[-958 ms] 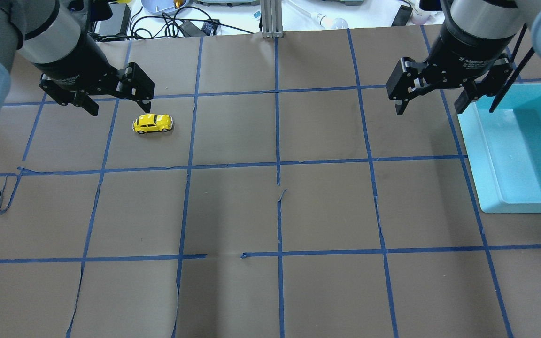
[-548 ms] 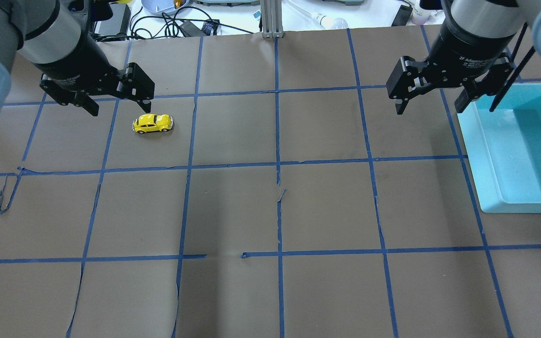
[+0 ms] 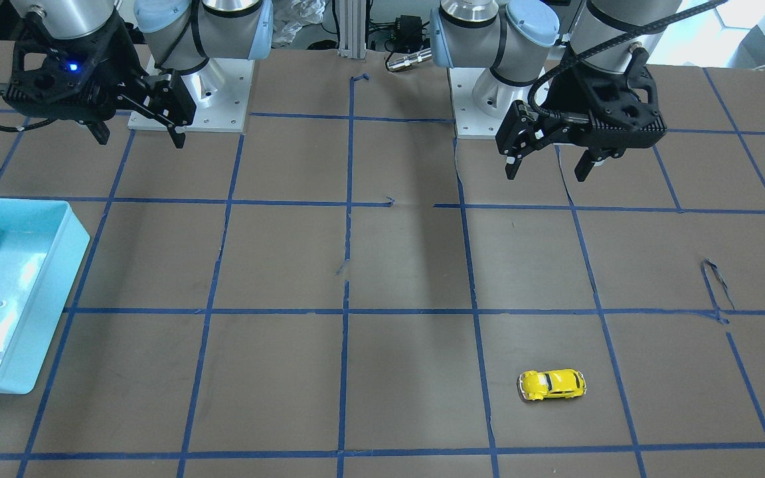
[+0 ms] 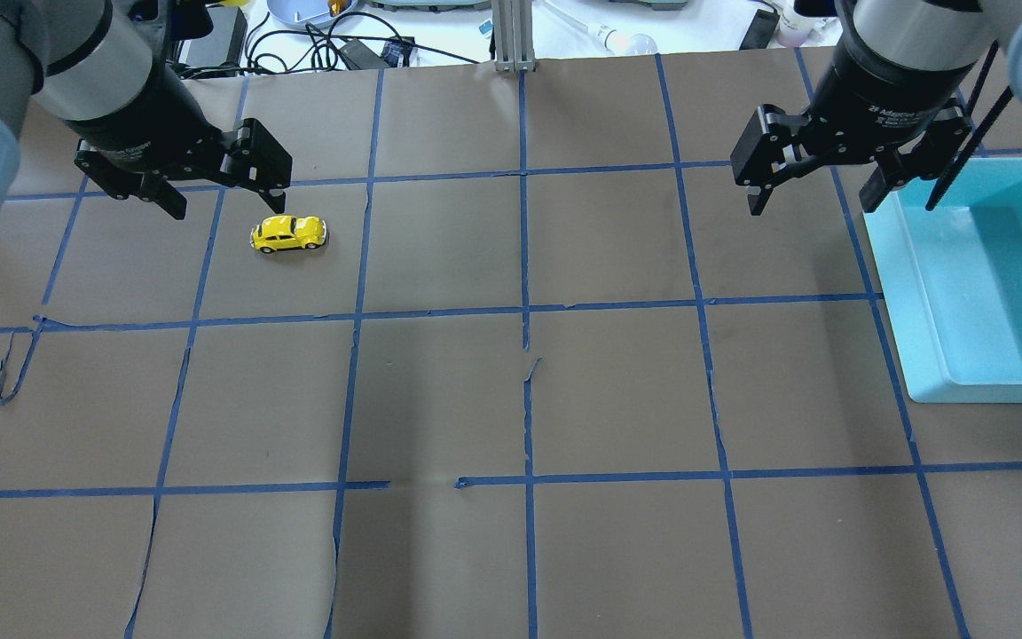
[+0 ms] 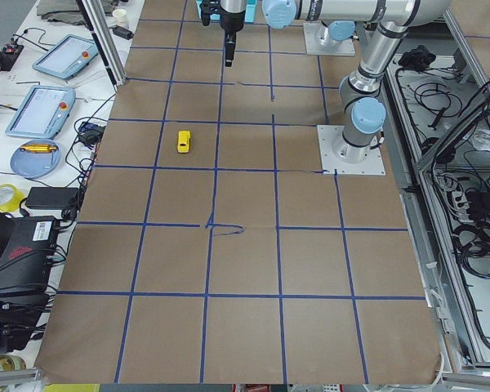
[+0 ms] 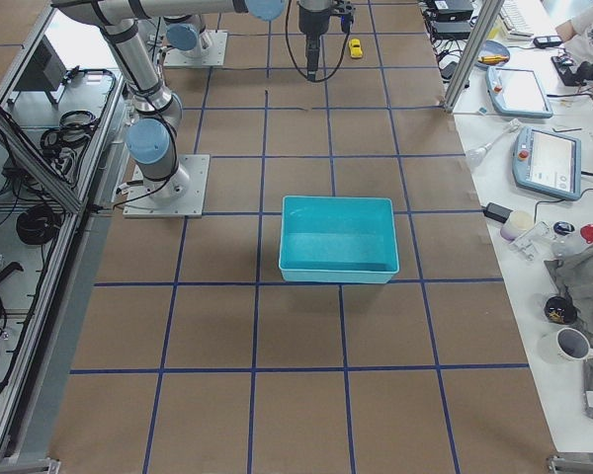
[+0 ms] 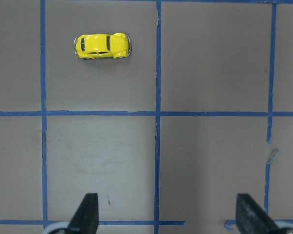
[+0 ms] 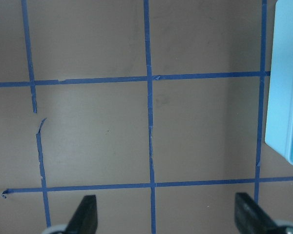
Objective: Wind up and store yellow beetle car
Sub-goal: 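Lower the left gripper down onto the yellow beetle car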
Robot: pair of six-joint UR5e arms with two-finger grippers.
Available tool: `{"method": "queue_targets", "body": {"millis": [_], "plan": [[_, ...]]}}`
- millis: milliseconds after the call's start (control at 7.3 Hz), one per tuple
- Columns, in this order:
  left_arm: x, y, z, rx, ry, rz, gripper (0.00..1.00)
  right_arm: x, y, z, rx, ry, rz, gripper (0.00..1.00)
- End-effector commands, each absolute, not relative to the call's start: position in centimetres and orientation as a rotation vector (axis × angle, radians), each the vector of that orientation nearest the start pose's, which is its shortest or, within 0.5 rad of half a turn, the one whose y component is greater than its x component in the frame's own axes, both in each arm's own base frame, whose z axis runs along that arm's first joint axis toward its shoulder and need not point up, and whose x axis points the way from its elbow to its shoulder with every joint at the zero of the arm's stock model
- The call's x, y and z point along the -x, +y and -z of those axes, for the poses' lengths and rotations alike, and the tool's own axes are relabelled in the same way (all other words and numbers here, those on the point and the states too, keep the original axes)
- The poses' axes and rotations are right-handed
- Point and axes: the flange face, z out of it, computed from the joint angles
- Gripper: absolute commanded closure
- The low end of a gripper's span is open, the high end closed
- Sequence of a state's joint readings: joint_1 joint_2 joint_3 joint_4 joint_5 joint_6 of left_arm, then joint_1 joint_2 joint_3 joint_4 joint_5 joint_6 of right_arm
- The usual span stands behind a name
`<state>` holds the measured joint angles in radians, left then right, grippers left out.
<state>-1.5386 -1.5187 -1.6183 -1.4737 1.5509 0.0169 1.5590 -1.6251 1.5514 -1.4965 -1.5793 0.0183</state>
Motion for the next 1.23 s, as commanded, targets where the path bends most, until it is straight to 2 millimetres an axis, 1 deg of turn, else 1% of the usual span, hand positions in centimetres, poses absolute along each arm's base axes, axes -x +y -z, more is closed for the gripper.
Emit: {"method": "queue_targets", "body": {"millis": [0, 137, 274, 411, 548, 685, 821, 958, 1095], "plan": [[11.8, -48.5, -49.8, 0.023, 3.157, 0.154, 0.0, -12.7, -47.0, -51.6, -0.048, 3.15, 0.012, 0.0], [11.4, -48.8, -49.3, -0.009, 3.165, 0.143, 0.0, -12.7, -47.0, -51.6, -0.048, 3.15, 0.012, 0.0], [11.5, -49.2, -47.8, -0.143, 3.161, 0.109, 0.0, -12.7, -47.0, -51.7, -0.048, 3.15, 0.015, 0.0], [11.3, -50.0, -45.9, -0.288, 3.152, 0.089, 0.0, -12.6, -46.9, -51.8, -0.063, 3.153, 0.017, 0.0], [11.2, -51.6, -43.3, -0.437, 3.13, 0.105, 0.0, -12.7, -46.8, -51.8, -0.068, 3.153, 0.017, 0.0], [11.0, -52.7, -40.8, -0.583, 3.11, 0.044, 0.0, -12.8, -46.9, -51.7, -0.068, 3.147, 0.015, 0.0], [10.9, -54.2, -38.8, -0.829, 3.049, 0.025, 0.0, -12.8, -46.8, -51.8, -0.068, 3.147, 0.017, 0.0], [10.5, -56.0, -36.8, -1.069, 2.965, 0.043, 0.0, -12.8, -46.8, -51.8, -0.065, 3.148, 0.019, 0.0], [9.4, -58.1, -34.4, -1.223, 2.897, 0.068, 0.0, -12.9, -46.8, -51.9, -0.065, 3.138, 0.022, 0.0]]}}
